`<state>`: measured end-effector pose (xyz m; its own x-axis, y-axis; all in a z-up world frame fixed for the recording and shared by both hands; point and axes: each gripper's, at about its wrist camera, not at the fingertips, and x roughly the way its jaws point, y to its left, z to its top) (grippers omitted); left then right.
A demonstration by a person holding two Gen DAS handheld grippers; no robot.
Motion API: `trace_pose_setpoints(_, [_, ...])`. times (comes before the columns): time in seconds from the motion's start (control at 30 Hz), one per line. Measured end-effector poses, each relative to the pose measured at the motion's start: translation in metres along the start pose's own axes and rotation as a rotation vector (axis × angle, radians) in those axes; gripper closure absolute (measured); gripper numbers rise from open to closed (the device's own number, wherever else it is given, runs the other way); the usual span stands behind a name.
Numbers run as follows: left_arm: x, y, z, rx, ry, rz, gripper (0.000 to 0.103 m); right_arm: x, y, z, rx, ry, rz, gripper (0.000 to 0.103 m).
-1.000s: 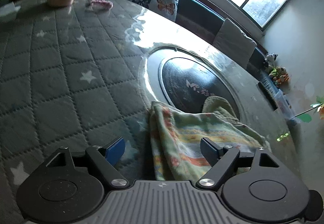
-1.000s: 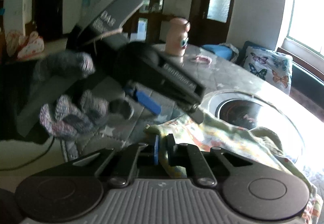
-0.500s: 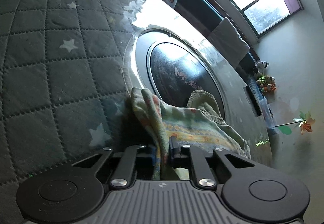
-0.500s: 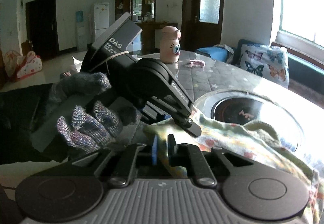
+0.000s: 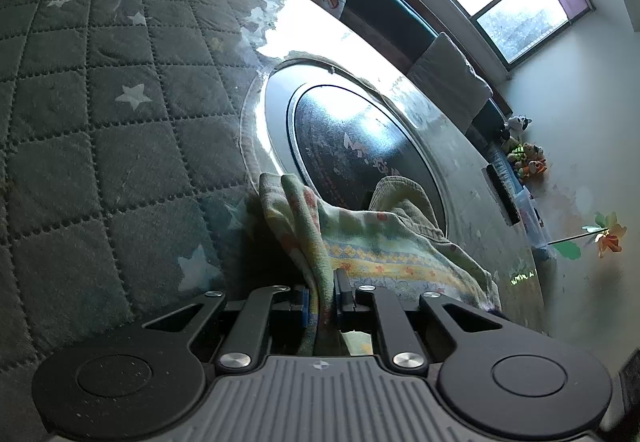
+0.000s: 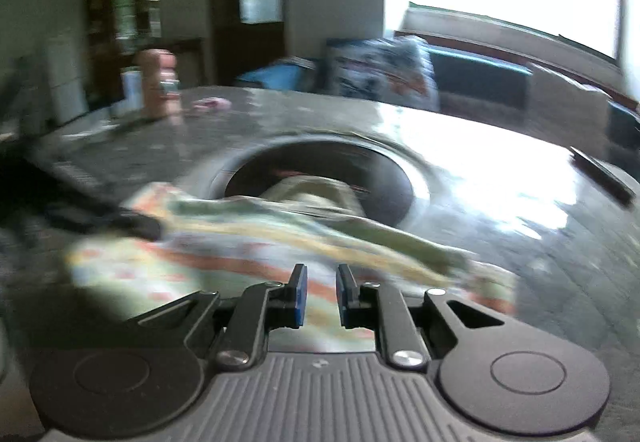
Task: Fold clothes
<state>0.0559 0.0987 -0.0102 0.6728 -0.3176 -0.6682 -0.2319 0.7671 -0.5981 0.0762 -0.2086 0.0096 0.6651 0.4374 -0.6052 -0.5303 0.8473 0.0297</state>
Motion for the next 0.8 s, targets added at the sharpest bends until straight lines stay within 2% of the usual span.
trace_pose_setpoints(0.13, [0.001,-0.001,0.0,0.009,0.001,0.004,0.091,0.019,-0.031,-0.001,0.075,0.037,-0.056,0.088])
trace_pose_setpoints(0.3, [0.002,-0.002,0.0,0.02,0.001,0.01,0.09,0.031,-0.048,-0.006,0.101,0.04,-0.094,0.089])
trace_pose_setpoints(0.37, [0.002,-0.003,0.0,0.024,0.002,0.012,0.09,0.03,-0.051,-0.005,0.106,0.027,-0.121,0.086])
trace_pose_setpoints(0.43, [0.003,-0.003,0.0,0.028,0.002,0.014,0.09,0.028,-0.057,-0.004,0.122,0.015,-0.161,0.073])
trace_pose_setpoints(0.47, [0.003,-0.004,0.0,0.03,0.002,0.016,0.09,0.029,-0.062,-0.004,0.139,0.015,-0.177,0.07])
trace_pose_setpoints(0.57, [0.003,-0.005,0.0,0.04,0.001,0.021,0.09,0.031,-0.076,-0.006,0.19,0.026,-0.221,0.068])
trace_pose_setpoints(0.63, [0.003,-0.006,-0.001,0.048,0.0,0.025,0.09,0.032,-0.084,-0.008,0.225,0.033,-0.221,0.062])
trace_pose_setpoints(0.8, [0.004,-0.009,0.0,0.068,-0.003,0.039,0.09,0.033,-0.089,-0.009,0.269,0.031,-0.203,0.062])
